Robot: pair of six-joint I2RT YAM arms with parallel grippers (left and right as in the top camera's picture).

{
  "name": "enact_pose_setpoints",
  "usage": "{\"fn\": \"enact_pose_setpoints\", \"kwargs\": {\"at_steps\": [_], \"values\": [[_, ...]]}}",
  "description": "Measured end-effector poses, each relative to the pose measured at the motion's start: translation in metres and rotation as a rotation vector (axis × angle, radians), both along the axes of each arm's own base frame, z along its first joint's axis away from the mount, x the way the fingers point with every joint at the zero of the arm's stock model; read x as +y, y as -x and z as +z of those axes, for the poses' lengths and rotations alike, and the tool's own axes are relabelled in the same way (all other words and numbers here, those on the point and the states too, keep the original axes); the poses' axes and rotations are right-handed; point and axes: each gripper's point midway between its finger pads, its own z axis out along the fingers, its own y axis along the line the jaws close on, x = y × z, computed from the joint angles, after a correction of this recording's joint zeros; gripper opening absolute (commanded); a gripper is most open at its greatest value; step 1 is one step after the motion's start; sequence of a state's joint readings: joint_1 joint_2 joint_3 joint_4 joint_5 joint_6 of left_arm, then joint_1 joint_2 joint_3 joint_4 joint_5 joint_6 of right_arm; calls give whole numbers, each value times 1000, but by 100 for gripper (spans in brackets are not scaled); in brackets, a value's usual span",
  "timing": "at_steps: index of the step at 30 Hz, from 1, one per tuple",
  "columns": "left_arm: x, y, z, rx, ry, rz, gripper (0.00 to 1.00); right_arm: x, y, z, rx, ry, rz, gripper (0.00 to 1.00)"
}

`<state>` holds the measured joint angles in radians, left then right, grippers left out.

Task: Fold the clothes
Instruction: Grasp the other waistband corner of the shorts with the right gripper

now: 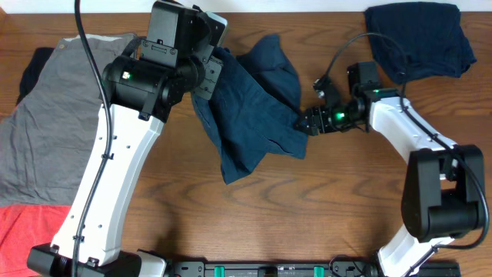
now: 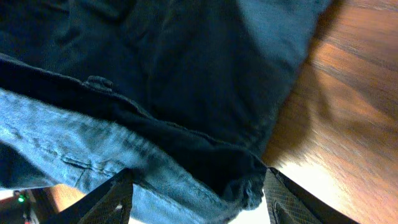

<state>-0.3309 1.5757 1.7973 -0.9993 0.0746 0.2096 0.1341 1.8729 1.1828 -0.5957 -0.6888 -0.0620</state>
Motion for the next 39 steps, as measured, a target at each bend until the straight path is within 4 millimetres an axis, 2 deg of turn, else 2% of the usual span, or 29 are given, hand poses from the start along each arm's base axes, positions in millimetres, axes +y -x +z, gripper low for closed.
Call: {"fn": "enact_pose_setpoints", "kwargs": {"at_steps": [3, 9, 17, 23, 24, 31, 33, 36, 38, 39], "values": [[0, 0, 0, 0, 0, 0, 6, 5, 0, -14, 14, 1, 18, 66], [0, 0, 0, 0, 0, 0, 6, 3, 3, -42, 67, 24, 18, 65], [0, 0, 0, 0, 0, 0, 6, 7, -9, -38, 1, 0, 28, 42], [0, 0, 0, 0, -2, 2, 6, 12, -16, -32, -22, -40, 23, 4], [0, 0, 0, 0, -2, 2, 6, 12, -16, -32, -20, -43, 22, 1], [0, -3, 2, -14, 3, 2, 6, 9, -20, -28, -34, -54, 13, 1], [-1, -6, 5, -33, 6, 5, 6, 1, -23, -18, -38, -55, -9, 1], [1, -15, 14, -83, 4, 22, 6, -19, -37, 15, -84, -45, -61, 1], [3, -21, 22, -126, 1, 39, 6, -40, -50, 57, -166, -26, -111, 1], [4, -24, 27, -151, 0, 48, 6, -52, -56, 87, -228, -13, -139, 1]]}}
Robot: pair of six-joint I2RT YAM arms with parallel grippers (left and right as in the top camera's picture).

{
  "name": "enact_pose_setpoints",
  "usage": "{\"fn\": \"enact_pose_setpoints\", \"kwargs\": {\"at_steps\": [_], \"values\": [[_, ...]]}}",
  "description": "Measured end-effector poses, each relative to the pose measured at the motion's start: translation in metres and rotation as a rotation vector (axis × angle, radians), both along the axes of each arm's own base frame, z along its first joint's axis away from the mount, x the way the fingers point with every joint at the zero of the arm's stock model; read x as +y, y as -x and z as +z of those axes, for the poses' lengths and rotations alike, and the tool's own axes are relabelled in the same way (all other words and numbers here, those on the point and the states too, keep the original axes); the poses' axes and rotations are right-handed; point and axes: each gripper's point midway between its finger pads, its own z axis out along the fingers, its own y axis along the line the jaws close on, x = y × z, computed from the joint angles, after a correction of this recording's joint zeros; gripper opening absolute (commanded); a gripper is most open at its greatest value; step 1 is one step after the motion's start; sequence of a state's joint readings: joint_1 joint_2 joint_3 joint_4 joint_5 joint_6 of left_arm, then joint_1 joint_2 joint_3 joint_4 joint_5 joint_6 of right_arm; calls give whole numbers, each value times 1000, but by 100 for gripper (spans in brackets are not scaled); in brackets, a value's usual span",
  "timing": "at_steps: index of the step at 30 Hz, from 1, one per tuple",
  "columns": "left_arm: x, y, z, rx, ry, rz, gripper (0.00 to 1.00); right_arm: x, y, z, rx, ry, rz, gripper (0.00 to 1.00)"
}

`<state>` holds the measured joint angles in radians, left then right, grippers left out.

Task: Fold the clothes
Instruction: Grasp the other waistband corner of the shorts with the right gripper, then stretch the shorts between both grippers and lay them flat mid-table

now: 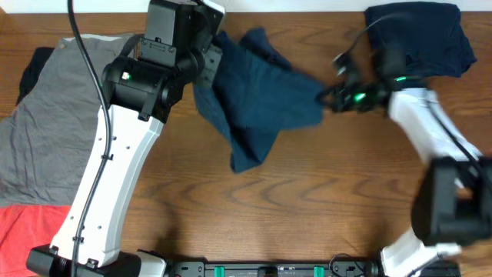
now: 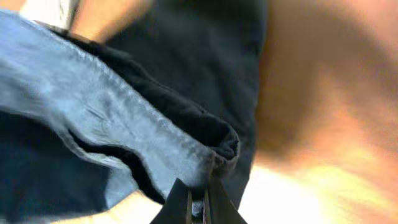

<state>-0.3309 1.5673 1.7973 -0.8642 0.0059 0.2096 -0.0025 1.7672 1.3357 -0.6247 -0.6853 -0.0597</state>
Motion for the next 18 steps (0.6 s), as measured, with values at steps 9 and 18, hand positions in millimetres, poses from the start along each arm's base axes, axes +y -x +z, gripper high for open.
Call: {"fn": "enact_pose_setpoints", "kwargs": {"at_steps": [9, 18], "values": [[19, 33, 111, -339, 93, 37, 6, -48, 54, 215, -430, 169, -182, 1], [53, 149, 192, -553, 216, 28, 6, -72, 162, 300, -613, 289, -339, 1]]}}
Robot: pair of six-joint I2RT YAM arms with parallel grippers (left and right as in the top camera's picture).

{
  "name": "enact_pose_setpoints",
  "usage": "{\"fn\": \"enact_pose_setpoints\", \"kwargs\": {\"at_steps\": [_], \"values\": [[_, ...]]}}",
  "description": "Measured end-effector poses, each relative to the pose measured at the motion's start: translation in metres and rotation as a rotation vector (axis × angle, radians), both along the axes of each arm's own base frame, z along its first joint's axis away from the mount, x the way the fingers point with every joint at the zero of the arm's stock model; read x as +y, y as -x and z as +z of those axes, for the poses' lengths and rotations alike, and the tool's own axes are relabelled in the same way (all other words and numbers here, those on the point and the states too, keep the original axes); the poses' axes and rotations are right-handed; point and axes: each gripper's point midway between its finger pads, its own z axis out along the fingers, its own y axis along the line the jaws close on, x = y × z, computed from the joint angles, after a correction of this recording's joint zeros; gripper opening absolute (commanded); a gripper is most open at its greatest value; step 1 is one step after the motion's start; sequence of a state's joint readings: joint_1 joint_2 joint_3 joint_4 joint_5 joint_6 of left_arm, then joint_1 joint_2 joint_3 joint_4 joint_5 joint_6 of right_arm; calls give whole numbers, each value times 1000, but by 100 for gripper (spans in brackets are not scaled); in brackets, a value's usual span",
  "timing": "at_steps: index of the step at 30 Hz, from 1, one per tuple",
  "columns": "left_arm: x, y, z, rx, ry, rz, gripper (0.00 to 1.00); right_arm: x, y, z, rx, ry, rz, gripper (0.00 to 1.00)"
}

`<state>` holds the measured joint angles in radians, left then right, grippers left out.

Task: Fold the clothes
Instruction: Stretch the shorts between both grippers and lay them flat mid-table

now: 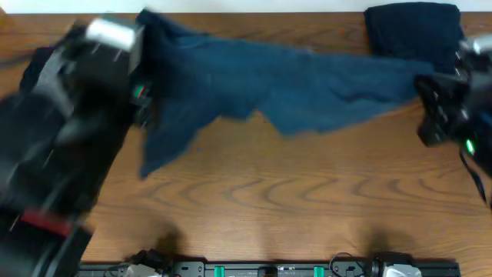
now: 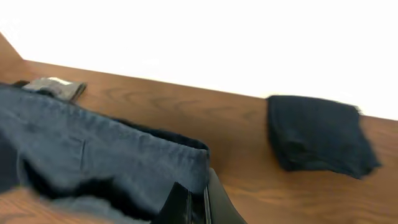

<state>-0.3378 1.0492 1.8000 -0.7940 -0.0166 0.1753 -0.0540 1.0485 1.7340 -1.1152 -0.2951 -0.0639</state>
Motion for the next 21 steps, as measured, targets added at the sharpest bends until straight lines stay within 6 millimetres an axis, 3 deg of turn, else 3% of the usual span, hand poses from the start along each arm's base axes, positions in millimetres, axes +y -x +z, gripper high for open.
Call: {"fn": "enact_pose_setpoints", "kwargs": {"at_steps": [5, 7, 10, 12, 16, 21], "values": [[6, 43, -11, 51, 17, -42, 6, -5, 53, 25, -97, 18, -44, 2], [6, 47, -21, 94, 13, -49, 6, -6, 65, 30, -120, 22, -55, 1], [3, 41, -35, 153, 4, -51, 6, -8, 63, 28, -109, 26, -65, 1], [-1, 30, -44, 193, -9, -48, 6, -9, 52, 22, -77, 27, -69, 1], [-9, -2, -68, 286, -43, -30, 6, -13, 11, -4, 49, 30, -77, 1], [-22, -56, -119, 450, -110, 5, 6, -18, -64, -63, 262, 43, -65, 1]]}}
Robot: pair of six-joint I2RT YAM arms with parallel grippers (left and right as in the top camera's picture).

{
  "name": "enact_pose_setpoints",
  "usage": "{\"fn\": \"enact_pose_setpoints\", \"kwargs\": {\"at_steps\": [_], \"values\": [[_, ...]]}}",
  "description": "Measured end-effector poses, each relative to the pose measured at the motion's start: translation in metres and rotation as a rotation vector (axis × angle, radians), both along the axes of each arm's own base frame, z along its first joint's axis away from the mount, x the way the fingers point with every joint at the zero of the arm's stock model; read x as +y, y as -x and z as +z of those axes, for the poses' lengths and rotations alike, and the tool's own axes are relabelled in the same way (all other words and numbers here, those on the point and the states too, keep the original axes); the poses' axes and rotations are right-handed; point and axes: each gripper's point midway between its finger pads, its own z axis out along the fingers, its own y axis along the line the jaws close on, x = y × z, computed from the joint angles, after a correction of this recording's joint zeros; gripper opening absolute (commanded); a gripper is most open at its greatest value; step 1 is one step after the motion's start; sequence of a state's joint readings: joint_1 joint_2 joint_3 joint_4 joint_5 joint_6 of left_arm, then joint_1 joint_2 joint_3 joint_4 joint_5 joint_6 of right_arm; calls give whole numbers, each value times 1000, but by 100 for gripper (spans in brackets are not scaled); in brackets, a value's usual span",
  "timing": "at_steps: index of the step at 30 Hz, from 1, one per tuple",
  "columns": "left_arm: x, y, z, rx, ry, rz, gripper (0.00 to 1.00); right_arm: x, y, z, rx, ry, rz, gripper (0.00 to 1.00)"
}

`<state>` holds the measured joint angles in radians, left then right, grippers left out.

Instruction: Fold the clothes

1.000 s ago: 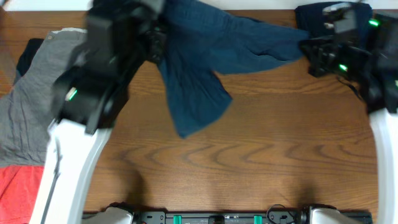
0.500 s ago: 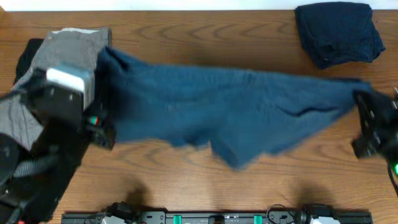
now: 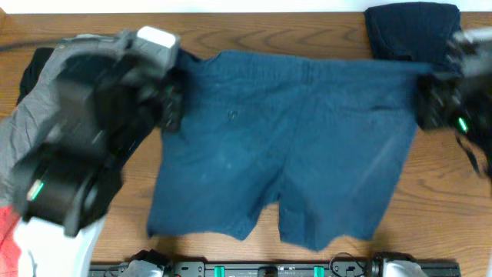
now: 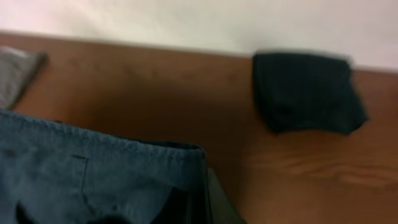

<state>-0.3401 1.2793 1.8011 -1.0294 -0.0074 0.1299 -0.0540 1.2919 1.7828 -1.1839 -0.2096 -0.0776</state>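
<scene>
Blue denim shorts [image 3: 292, 146] hang spread wide between both arms, lifted above the wooden table [image 3: 450, 231], waistband along the far side and legs toward the near edge. My left gripper [image 3: 171, 108] holds the left waist corner, blurred. At the right waist corner my right gripper [image 3: 427, 104] is shut on the cloth. In the right wrist view the waistband corner of the shorts [image 4: 124, 171] runs into the right gripper [image 4: 202, 208], whose fingers are closed tight on it.
A folded dark navy garment [image 3: 411, 31] lies at the far right corner, seen also in the wrist view as the dark garment [image 4: 305, 93]. A grey shirt [image 3: 27, 123] and a red cloth [image 3: 6, 223] lie at the left, partly under my left arm.
The shorts were stretched in a long twisted band across the far side; now they hang open and flat, legs down toward the near edge. Both arms remain far apart at its waist corners.
The shorts lay crumpled mid-table with my left gripper on them and my right gripper open at their edge. Then the right gripper was shut on the waistband. Later both arms stood wide apart with the shorts stretched, and now the shorts hang spread flat.
</scene>
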Motion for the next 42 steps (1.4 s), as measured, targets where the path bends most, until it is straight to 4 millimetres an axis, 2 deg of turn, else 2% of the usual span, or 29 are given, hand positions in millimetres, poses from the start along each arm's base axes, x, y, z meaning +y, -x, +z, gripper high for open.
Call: {"fn": "enact_pose_setpoints", "kwargs": {"at_steps": [5, 6, 7, 10, 15, 17, 18, 19, 21, 22, 23, 24, 28, 30, 33, 36, 39, 42], "values": [[-12, -59, -68, 172, -71, 28, 6, -1, -80, -72, 153, 3, 18, 1], [-13, -75, -85, 200, -83, 38, 6, 1, -102, -92, 173, 3, 26, 1], [-14, -86, -95, 212, -88, 45, 6, 3, -113, -103, 183, 5, 31, 1], [-16, -132, -133, 231, -94, 73, 6, 12, -162, -157, 216, 4, 54, 1], [-13, -215, -199, 185, -76, 122, 6, 25, -225, -234, 198, -7, 62, 1], [-13, -241, -217, 142, -62, 134, 6, 30, -244, -255, 172, -14, 60, 2], [-12, -254, -228, 120, -55, 142, 6, 31, -251, -262, 157, -17, 59, 13], [-11, -265, -235, 98, -48, 147, 13, 34, -259, -269, 142, -26, 55, 29], [-9, -281, -251, 69, -44, 154, 55, 39, -270, -277, 109, -33, 59, 81], [-8, -288, -261, 62, -42, 161, 75, 43, -276, -277, 84, -35, 65, 99], [-7, -293, -266, 53, -40, 166, 91, 47, -278, -277, 71, -37, 69, 99], [-5, -295, -272, 53, -41, 171, 98, 51, -280, -275, 61, -39, 74, 99], [4, -295, -280, 71, -48, 188, 98, 68, -276, -275, 75, -64, 98, 99], [10, -289, -279, 100, -56, 196, 98, 76, -262, -280, 139, -90, 122, 99], [22, -267, -279, 190, -81, 209, 98, 83, -234, -281, 253, -134, 148, 99], [35, -236, -259, 269, -102, 223, 98, 85, -193, -272, 395, -161, 151, 99], [45, -201, -223, 310, -114, 231, 98, 90, -156, -260, 508, -168, 150, 99], [49, -170, -192, 329, -119, 230, 98, 105, -123, -262, 623, -149, 168, 99]]}}
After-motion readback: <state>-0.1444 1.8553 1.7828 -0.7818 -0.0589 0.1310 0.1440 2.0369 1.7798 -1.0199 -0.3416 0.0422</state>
